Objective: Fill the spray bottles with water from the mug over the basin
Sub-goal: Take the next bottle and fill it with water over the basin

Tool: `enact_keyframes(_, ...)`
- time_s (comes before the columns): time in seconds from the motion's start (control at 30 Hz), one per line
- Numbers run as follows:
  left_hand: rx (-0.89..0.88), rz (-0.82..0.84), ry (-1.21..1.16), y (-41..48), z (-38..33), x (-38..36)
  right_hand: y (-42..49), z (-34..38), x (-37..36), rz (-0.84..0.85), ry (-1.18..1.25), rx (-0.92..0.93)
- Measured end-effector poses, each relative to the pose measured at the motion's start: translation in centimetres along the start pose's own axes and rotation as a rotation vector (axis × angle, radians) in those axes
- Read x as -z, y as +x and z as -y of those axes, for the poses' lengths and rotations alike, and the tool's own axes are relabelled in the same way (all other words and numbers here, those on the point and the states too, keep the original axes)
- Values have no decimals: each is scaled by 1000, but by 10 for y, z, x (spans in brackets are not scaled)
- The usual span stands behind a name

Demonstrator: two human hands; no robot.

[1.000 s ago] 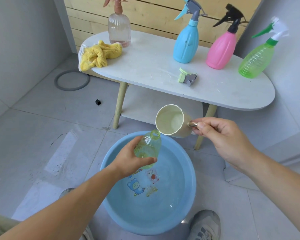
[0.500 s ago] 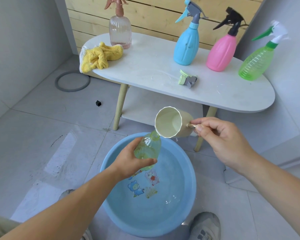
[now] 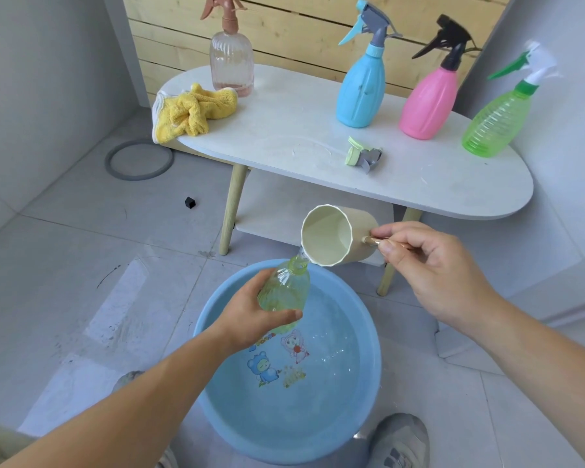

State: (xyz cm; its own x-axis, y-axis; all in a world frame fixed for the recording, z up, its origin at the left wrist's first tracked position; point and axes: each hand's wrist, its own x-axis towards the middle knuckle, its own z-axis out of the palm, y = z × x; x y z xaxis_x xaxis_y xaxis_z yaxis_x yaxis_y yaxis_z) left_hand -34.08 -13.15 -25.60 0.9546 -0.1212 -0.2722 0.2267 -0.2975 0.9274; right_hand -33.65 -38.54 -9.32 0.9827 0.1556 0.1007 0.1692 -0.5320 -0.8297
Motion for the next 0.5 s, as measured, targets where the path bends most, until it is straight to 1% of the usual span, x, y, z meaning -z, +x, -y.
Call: enact_keyframes(0.5, -8, 4, 13, 0, -1, -1, 2, 0, 1, -16, -43, 34)
